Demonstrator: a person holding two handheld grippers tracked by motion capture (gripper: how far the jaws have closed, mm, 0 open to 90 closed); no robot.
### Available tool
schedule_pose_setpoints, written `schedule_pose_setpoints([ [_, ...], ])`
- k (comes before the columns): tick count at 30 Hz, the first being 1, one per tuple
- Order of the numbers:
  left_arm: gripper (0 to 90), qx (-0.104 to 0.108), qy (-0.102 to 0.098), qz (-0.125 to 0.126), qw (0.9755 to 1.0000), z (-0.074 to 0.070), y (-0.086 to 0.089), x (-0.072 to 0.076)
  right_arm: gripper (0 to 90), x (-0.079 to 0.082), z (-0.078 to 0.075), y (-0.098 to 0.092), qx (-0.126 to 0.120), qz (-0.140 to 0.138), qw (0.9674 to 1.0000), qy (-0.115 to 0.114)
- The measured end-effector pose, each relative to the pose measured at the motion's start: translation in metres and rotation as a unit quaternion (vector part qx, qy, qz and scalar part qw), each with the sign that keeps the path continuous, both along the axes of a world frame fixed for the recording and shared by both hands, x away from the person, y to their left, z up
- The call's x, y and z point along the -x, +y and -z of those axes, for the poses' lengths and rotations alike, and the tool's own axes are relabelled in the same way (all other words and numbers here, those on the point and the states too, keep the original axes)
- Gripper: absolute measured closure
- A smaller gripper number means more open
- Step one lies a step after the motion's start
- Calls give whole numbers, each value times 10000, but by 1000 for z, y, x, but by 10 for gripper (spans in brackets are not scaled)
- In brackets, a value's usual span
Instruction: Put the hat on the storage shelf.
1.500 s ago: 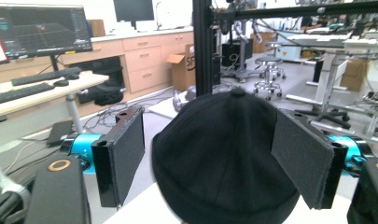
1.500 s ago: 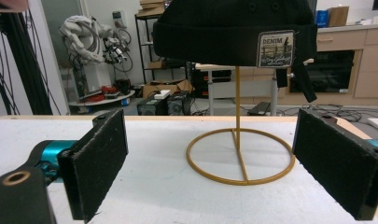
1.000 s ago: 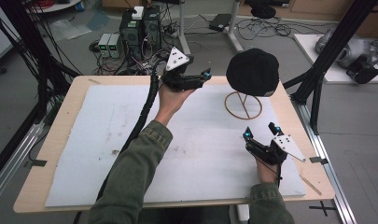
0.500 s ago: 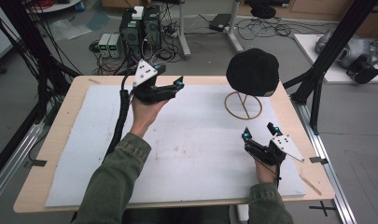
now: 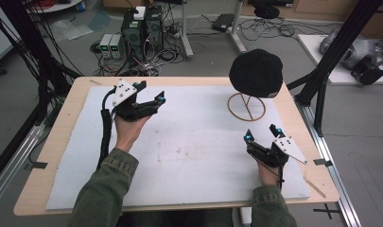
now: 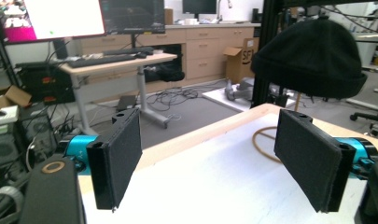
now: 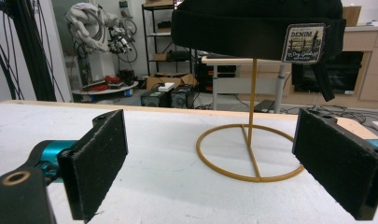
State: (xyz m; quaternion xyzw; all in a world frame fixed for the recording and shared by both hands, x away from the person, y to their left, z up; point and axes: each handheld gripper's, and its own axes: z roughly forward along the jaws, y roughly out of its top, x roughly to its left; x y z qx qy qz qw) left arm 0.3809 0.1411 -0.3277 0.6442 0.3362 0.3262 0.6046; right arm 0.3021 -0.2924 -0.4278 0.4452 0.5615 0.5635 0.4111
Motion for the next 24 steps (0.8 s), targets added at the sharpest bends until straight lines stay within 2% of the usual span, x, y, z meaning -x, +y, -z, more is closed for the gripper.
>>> schedule_pose_setpoints([
  [8, 230, 76, 141, -379, 9992, 32, 29, 14, 95, 0, 0, 0, -22, 26, 10000, 0],
  [12, 227, 73, 240, -537, 9982, 42, 42, 20, 95, 0, 0, -1, 0, 18, 10000, -3],
  [19, 229, 182, 285, -876, 9956, 60, 70, 35, 95, 0, 0, -1, 19, 32, 10000, 8],
  [22, 229, 0, 354, -943, 9949, 65, 81, 39, 95, 0, 0, 0, 26, 25, 10000, 24],
  [24, 229, -40, 383, -983, 9944, 68, 86, 42, 95, 0, 0, -1, 25, 41, 10000, 33],
])
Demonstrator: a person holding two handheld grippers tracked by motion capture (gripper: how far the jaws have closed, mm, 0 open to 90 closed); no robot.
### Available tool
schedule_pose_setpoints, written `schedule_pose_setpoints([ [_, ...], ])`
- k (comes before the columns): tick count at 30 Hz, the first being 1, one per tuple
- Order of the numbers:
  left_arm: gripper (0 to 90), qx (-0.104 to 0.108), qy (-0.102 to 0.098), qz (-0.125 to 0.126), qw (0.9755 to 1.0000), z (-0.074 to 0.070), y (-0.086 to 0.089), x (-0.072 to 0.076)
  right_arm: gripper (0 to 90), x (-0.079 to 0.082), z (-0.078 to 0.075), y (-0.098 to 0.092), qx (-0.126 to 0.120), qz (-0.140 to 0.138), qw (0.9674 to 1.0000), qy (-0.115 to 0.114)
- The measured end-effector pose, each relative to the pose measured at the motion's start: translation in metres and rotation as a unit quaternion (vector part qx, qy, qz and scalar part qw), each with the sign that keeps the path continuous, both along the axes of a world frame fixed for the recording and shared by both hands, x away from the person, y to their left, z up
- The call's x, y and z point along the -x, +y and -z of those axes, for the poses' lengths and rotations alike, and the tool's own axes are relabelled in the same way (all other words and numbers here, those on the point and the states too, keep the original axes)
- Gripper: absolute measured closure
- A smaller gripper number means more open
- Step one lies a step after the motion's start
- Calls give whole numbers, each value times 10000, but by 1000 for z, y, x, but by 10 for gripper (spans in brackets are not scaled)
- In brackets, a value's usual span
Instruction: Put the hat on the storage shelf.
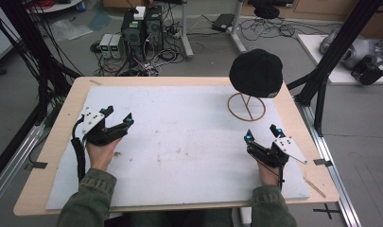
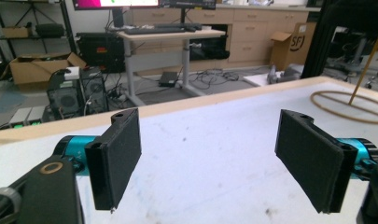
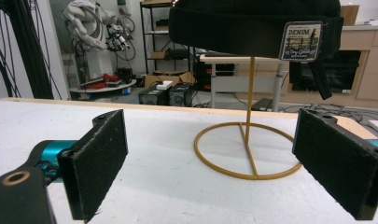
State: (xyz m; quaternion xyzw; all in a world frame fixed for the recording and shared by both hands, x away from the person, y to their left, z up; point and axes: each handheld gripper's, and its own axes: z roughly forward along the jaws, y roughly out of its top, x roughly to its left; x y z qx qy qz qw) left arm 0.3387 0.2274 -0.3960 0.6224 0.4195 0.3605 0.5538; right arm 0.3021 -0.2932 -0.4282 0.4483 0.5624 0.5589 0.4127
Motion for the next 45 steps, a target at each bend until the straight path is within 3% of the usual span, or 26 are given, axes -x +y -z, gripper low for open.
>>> schedule_pose_setpoints([
  [6, 209, 81, 33, -152, 9998, 12, 17, 11, 95, 0, 1, 0, 66, 14, 10000, 41],
  [10, 201, 150, -78, -381, 9991, 22, 30, 23, 95, -1, 1, 0, 107, 43, 9999, 13],
  [14, 198, 346, -102, -648, 9972, 33, 48, 37, 95, 0, 1, -1, 90, 81, 9999, 45],
  [20, 198, 436, -120, -995, 9940, 36, 68, 52, 95, 0, 1, -1, 131, 101, 9999, 51],
  [31, 196, 221, -54, -924, 9955, 37, 61, 55, 95, -1, 1, -2, 123, 119, 9998, 76],
  [39, 194, 258, 118, -1183, 9926, 41, 66, 58, 95, -2, 2, -1, 170, 102, 9998, 44],
  [45, 194, 259, 118, -1379, 9900, 40, 66, 60, 95, -2, 1, -1, 146, 125, 9998, 46],
])
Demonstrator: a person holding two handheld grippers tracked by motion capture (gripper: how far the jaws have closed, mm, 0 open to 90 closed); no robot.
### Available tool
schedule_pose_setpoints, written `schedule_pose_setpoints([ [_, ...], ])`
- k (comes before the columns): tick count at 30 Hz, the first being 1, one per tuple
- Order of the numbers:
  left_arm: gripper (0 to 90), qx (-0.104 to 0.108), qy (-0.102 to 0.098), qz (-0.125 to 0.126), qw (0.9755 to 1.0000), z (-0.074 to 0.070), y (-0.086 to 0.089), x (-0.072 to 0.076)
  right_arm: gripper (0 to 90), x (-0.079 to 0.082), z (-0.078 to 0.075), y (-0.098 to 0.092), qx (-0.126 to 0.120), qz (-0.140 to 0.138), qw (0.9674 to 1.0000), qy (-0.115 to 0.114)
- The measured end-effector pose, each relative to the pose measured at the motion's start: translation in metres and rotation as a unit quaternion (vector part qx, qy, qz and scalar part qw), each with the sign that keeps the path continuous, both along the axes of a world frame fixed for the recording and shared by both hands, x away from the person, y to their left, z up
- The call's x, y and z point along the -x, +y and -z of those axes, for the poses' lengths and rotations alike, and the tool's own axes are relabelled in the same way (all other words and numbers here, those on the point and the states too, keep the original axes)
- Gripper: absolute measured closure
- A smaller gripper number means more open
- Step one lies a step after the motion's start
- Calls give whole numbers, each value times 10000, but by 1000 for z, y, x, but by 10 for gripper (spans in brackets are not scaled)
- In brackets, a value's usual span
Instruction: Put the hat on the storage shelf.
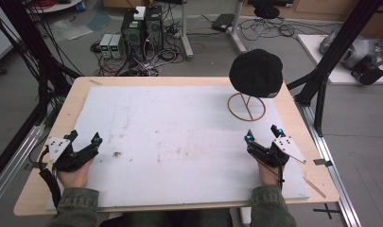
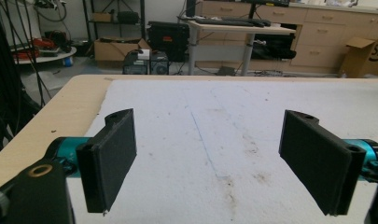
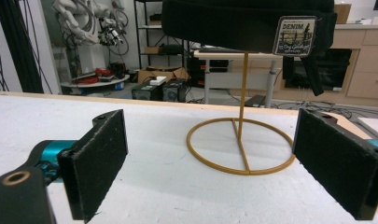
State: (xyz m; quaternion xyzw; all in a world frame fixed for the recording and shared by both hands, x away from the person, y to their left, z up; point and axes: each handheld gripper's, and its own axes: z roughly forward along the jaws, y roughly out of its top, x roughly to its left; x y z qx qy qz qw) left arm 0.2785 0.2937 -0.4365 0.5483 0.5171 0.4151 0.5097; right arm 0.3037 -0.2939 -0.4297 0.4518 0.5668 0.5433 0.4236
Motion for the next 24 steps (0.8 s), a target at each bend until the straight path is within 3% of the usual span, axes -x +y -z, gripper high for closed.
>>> schedule_pose_setpoints([
  [24, 194, -23, 25, -68, 10000, 0, -1, 2, 95, 1, 0, 2, -11, 57, 10000, 18],
])
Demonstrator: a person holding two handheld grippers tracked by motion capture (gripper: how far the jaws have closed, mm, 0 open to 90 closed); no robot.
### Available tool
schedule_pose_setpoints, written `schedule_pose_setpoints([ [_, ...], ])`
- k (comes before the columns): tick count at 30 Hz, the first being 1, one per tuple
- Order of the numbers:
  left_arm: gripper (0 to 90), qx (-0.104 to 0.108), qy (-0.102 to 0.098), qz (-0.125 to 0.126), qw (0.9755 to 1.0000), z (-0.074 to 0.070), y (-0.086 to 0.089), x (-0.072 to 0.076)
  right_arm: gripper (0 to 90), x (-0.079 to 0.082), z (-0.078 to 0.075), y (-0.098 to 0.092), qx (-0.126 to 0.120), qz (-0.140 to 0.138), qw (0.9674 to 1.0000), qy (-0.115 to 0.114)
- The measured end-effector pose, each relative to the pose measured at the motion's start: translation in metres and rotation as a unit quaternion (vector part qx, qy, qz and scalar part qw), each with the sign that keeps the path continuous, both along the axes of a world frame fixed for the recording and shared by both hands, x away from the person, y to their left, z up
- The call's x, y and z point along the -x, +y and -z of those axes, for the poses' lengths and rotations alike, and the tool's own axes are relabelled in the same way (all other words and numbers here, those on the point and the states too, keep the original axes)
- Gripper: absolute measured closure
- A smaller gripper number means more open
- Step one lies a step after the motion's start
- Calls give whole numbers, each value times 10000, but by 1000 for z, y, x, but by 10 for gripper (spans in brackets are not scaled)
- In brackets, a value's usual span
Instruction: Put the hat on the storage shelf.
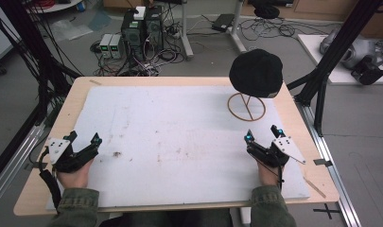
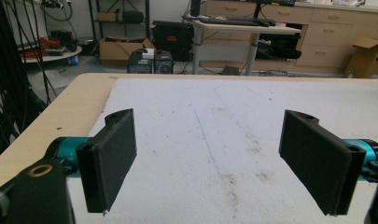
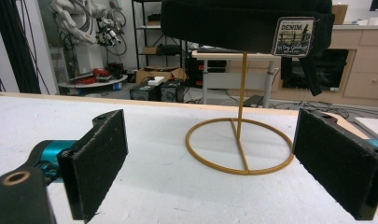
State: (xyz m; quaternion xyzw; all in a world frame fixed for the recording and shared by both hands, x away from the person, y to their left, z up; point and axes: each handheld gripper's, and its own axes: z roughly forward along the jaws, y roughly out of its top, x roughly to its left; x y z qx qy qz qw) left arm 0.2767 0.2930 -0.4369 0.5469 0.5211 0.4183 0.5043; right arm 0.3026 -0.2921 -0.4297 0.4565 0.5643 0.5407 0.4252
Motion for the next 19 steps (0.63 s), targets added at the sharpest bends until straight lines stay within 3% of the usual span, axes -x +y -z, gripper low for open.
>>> schedule_pose_setpoints([
  [19, 194, 50, -56, 24, 10000, 0, 0, 0, 95, 0, 0, 0, 5, -5, 10000, 17],
])
